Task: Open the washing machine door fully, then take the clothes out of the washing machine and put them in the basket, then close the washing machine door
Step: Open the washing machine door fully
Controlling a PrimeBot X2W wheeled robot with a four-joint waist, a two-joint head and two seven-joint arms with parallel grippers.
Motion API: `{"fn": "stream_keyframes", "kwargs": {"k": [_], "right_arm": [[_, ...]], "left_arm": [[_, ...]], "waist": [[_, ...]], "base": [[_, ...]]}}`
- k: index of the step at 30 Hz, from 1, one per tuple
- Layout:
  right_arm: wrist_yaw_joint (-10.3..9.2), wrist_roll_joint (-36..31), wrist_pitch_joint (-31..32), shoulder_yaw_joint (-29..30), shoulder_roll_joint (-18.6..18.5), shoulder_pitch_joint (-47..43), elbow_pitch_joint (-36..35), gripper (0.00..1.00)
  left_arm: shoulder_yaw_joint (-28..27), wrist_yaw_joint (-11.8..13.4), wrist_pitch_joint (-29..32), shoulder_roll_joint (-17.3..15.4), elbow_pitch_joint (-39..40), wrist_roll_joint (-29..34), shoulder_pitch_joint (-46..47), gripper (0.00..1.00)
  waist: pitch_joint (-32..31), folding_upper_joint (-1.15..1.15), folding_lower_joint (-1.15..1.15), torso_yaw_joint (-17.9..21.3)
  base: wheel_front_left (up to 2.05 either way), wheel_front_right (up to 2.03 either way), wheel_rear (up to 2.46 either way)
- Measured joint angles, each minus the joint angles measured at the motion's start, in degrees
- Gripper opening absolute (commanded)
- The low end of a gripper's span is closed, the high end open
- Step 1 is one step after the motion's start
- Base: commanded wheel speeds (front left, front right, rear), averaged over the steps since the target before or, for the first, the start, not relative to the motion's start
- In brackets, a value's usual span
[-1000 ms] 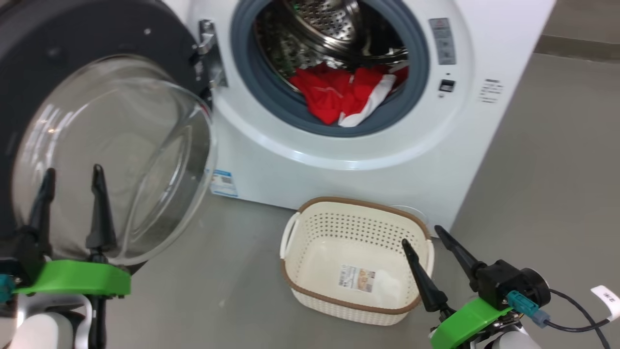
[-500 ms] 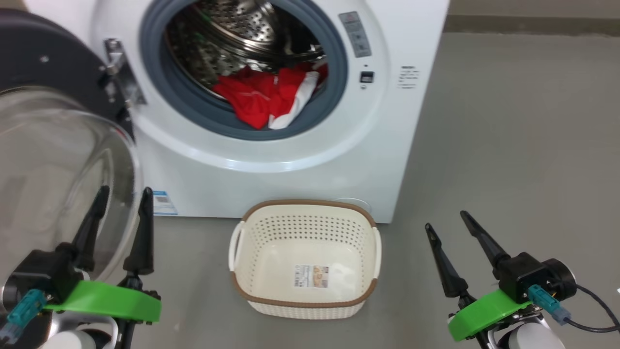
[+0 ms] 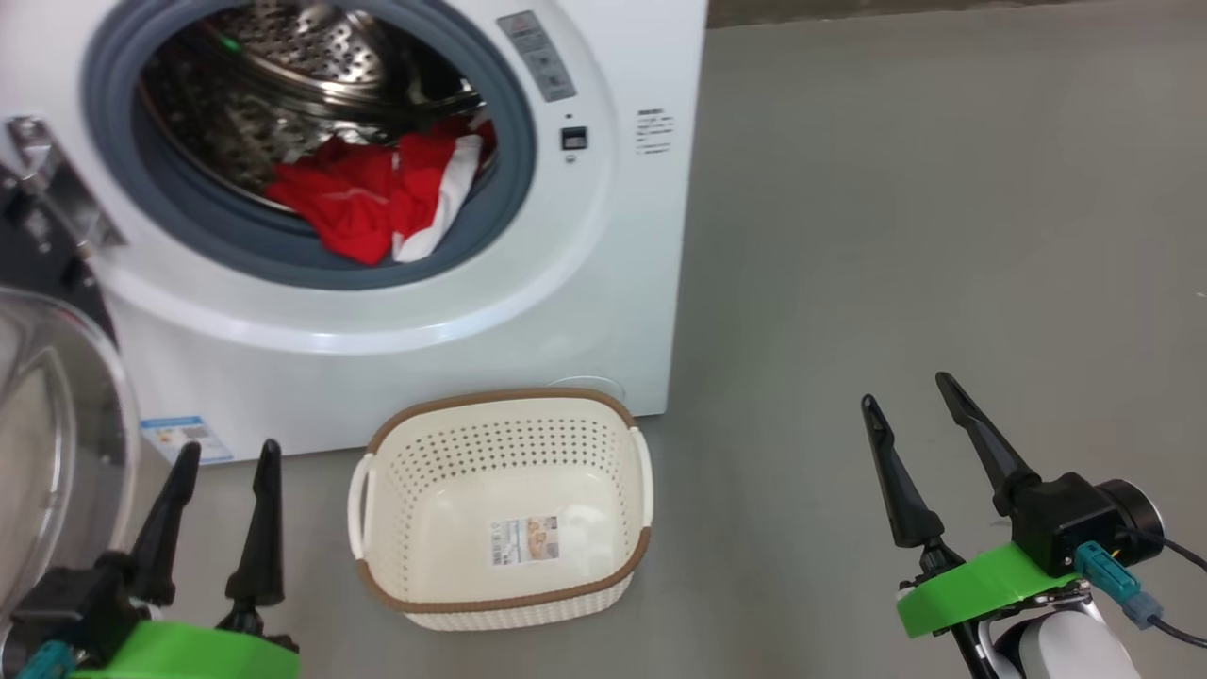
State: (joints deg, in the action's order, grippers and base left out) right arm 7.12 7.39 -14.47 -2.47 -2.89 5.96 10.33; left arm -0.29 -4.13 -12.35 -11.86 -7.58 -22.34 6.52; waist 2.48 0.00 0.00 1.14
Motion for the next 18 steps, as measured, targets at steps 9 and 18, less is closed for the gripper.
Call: {"fn": "stream_keyframes", "kwargs": {"k": [9,18], "right_arm": [[0.0,0.25,-0.14,0.62,0.03,-2.27,-2.25,1.0],[0.0,0.25,-0.14,0.42,0.12,-3.8,-4.01,1.0]], "left_arm": [[-0.77,0.42,-1.42,0.31,0.04,0.34,-4.26,1.0],[-1.71,0.63,-1.88,1.13,0.58,1.58,-7.83,1.0]], "waist": [[-0.87,0.0,0.0,4.35],[-1.95,0.0,0.0,6.88]], "base": [[0.0,0.0,0.0],[0.0,0.0,0.0]]}}
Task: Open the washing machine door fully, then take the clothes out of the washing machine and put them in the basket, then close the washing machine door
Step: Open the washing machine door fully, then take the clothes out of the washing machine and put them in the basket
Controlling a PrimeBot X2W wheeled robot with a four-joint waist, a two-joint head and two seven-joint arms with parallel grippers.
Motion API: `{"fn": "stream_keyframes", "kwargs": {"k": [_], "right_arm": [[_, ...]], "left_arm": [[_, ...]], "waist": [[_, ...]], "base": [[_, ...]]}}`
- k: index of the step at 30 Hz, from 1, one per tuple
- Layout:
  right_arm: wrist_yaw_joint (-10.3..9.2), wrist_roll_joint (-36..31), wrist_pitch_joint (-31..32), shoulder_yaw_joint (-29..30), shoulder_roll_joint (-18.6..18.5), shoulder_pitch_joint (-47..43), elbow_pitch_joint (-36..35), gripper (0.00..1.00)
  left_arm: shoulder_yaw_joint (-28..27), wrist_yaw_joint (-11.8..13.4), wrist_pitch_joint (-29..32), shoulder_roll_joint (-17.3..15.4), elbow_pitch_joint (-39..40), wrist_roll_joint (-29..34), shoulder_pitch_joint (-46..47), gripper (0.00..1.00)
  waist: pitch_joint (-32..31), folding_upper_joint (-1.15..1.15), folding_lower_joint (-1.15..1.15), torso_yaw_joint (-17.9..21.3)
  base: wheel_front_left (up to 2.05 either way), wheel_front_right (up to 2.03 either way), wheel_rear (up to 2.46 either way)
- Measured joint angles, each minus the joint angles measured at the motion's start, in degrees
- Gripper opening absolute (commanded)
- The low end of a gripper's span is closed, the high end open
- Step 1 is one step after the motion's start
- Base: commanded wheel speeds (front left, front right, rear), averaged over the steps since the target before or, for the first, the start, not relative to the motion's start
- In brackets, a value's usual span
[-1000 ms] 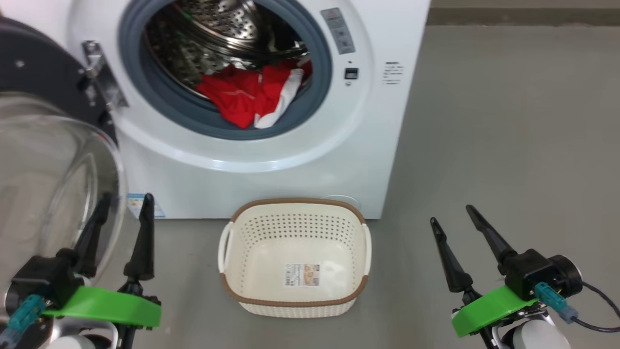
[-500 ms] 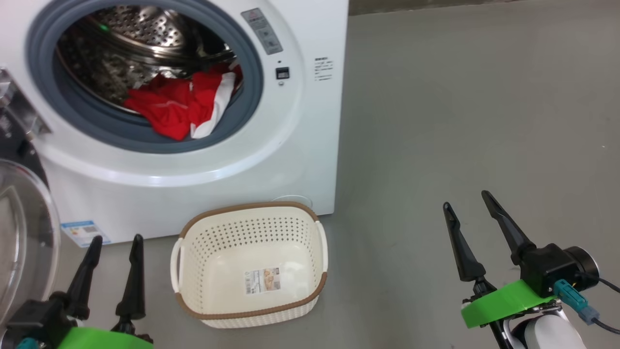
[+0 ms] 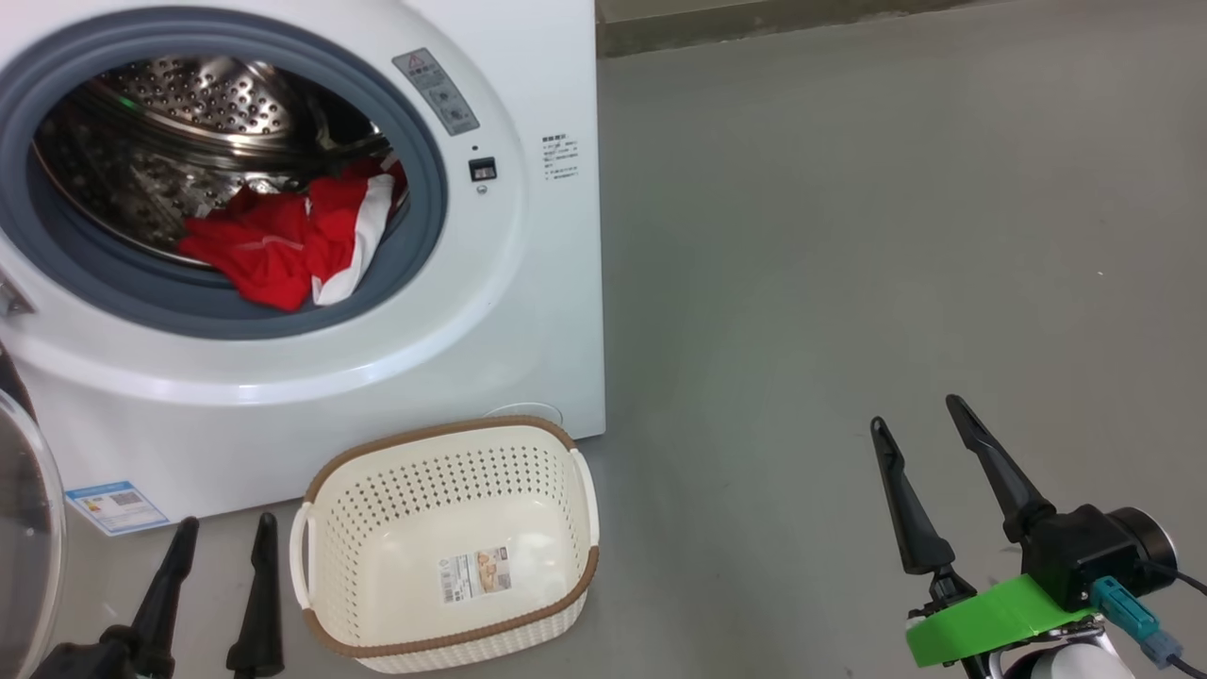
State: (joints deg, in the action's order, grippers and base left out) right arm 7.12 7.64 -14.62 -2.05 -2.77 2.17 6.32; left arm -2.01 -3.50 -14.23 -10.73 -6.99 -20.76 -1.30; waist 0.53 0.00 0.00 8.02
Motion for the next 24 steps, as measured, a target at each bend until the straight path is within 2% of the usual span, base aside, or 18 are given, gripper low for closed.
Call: {"fn": "stream_keyframes", "kwargs": {"k": [19,24], "right_arm": [[0.0,-0.01,0.0,0.7,0.09,-0.98,-0.82,1.0],[0.0,-0.01,0.0,0.92,0.1,-0.98,-0.81,1.0]], "left_arm": [[-0.15,-0.56,-0.07,0.45,2.09,1.67,-1.15,1.0],[-0.86,0.97,-0.07,0.47,2.3,2.23,-1.15,1.0]], "waist": [[0.81,0.0,0.0,-0.82],[0.81,0.0,0.0,-0.96]], "base": [[0.0,0.0,0.0],[0.2,-0.2,0.0]]}}
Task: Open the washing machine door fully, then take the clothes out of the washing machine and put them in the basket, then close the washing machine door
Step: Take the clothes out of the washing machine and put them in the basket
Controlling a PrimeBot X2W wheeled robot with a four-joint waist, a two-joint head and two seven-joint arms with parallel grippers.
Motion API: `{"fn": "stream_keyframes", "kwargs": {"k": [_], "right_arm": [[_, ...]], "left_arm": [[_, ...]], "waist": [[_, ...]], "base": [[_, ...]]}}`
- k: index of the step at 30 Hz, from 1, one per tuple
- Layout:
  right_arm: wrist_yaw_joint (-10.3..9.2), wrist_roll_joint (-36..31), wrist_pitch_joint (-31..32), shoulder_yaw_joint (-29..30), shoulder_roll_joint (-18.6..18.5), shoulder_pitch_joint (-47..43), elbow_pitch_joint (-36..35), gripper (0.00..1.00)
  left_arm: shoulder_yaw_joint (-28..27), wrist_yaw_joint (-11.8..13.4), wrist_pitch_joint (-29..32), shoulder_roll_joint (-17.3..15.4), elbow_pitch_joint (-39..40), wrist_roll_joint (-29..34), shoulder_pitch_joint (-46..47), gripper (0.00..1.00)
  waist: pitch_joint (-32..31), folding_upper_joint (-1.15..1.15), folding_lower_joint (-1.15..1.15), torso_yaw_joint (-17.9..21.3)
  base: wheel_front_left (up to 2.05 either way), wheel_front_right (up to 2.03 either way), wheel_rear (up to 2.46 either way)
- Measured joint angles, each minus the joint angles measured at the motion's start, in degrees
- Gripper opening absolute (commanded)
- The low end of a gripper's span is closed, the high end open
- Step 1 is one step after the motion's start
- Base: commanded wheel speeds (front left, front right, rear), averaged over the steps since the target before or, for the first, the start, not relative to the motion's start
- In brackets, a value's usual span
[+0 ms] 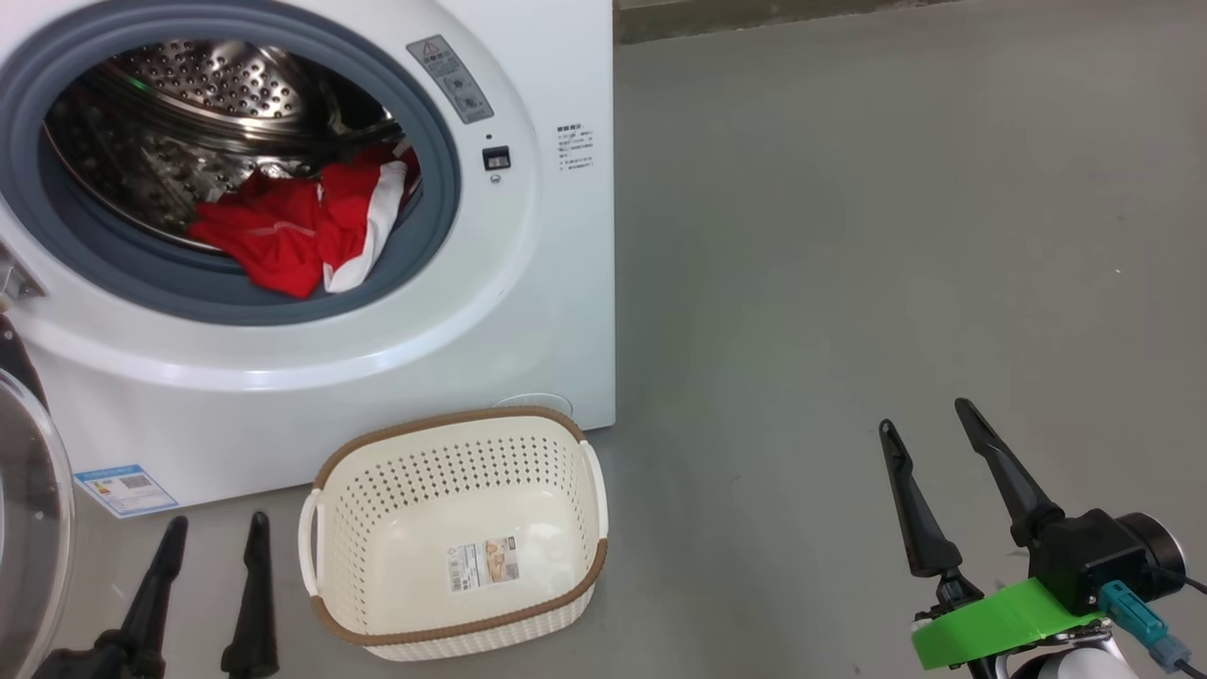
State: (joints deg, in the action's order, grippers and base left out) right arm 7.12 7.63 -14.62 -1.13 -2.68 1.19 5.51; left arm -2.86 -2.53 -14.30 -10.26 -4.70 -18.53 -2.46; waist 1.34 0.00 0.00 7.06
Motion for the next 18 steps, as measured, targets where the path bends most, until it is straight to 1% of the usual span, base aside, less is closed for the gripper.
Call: {"fn": "stream_keyframes", "kwargs": {"k": [4,7,14,18], "right_arm": [[0.0,0.0,0.0,0.15,0.0,0.0,0.03,1.0],[0.0,0.0,0.0,0.14,0.0,0.0,0.07,1.0],[0.0,0.0,0.0,0.1,0.0,0.0,0.47,1.0],[0.0,0.0,0.0,0.04,0.02,0.0,0.59,1.0]], "left_arm": [[-0.03,0.07,0.0,-0.01,0.3,0.01,0.0,1.0],[-0.01,0.26,0.0,-0.02,0.35,0.01,0.0,1.0],[0.27,0.41,0.0,-0.31,1.0,0.0,0.01,1.0],[0.52,-0.93,0.0,-0.54,2.4,-0.23,0.09,1.0]], "waist": [[-0.13,0.0,0.0,-0.22],[-0.16,0.0,0.0,-0.37],[0.43,0.0,0.0,-0.82],[0.82,0.0,0.0,-1.0]], "base": [[0.79,-0.79,0.0],[1.27,-1.27,0.0],[1.9,-1.9,0.0],[1.82,-1.82,0.0]]}}
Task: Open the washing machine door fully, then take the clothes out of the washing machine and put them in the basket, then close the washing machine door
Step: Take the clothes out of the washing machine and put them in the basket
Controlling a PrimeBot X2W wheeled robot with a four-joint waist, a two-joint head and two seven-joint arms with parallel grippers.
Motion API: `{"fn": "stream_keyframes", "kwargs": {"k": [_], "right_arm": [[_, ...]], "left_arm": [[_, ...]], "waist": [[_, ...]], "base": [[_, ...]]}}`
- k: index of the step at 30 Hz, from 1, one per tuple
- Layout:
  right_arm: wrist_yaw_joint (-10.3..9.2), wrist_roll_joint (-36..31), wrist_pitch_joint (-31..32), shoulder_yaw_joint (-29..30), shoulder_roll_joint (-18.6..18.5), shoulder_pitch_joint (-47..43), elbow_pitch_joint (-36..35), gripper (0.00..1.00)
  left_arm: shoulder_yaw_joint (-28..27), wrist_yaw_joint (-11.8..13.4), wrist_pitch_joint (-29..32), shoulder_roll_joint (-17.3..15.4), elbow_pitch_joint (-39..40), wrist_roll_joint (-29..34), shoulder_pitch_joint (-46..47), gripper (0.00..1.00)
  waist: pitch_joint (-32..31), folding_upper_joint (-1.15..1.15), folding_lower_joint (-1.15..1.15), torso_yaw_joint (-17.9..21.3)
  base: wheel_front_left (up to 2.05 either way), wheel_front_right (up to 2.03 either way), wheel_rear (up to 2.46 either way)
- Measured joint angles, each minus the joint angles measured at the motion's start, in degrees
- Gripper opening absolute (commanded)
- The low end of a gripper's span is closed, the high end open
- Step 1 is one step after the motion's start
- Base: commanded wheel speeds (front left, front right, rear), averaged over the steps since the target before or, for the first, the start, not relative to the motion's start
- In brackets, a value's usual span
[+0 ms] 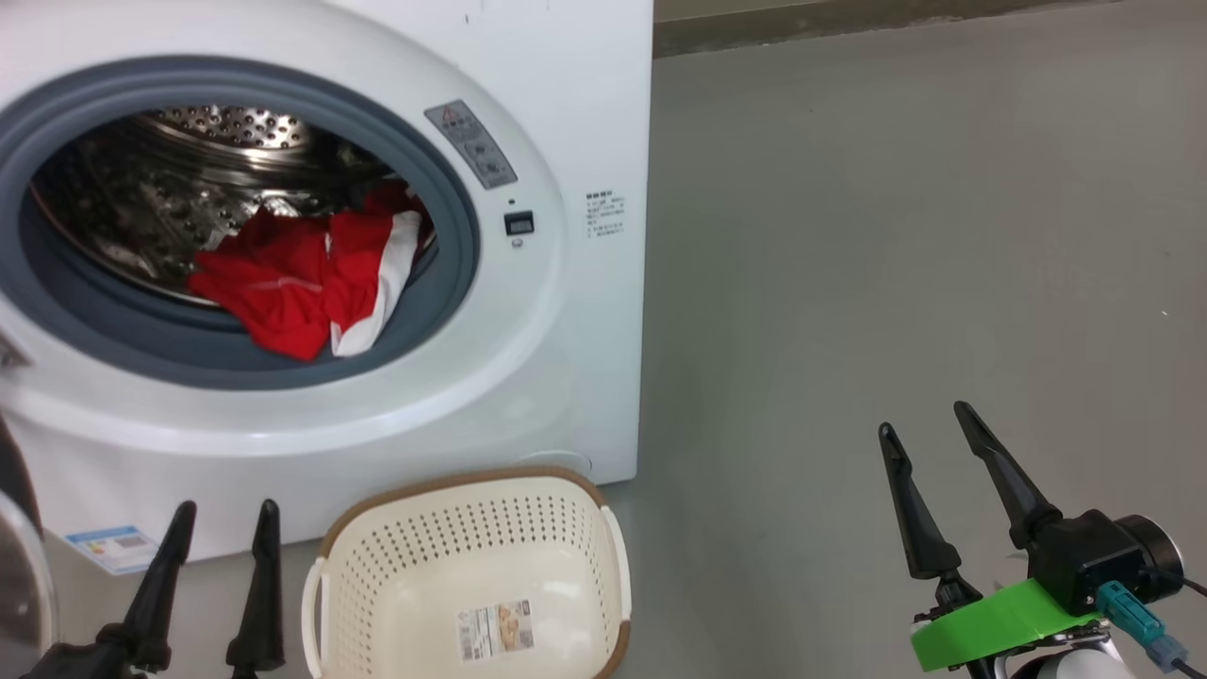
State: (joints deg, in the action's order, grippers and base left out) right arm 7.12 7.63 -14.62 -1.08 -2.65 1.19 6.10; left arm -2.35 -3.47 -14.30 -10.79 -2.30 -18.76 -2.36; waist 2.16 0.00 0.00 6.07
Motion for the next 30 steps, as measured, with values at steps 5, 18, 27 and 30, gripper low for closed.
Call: {"fn": "stream_keyframes", "kwargs": {"k": [5,18,27,30], "right_arm": [[0.0,0.0,0.0,0.0,0.0,0.01,0.05,1.0],[0.0,0.01,0.0,-0.07,0.01,0.01,0.19,1.0],[0.0,0.22,0.0,-0.3,0.01,0.03,0.15,1.0],[0.0,0.64,0.0,-0.57,0.01,0.17,-0.02,1.0]], "left_arm": [[0.27,0.0,0.02,-0.1,-0.15,-0.04,-0.01,1.0],[0.62,1.12,0.1,-0.05,-0.26,-0.42,0.03,1.0],[0.65,2.11,0.1,0.51,-0.29,-0.76,0.77,1.0],[0.64,2.27,0.1,0.59,-0.26,-1.16,1.82,1.0]], "waist": [[0.35,0.0,0.0,0.07],[1.22,0.0,0.0,-0.25],[2.07,0.0,0.0,-0.81],[2.89,0.0,0.0,-1.06]], "base": [[1.2,-1.2,0.0],[0.24,-0.24,0.0],[0.0,0.0,0.0],[0.0,0.0,0.0]]}}
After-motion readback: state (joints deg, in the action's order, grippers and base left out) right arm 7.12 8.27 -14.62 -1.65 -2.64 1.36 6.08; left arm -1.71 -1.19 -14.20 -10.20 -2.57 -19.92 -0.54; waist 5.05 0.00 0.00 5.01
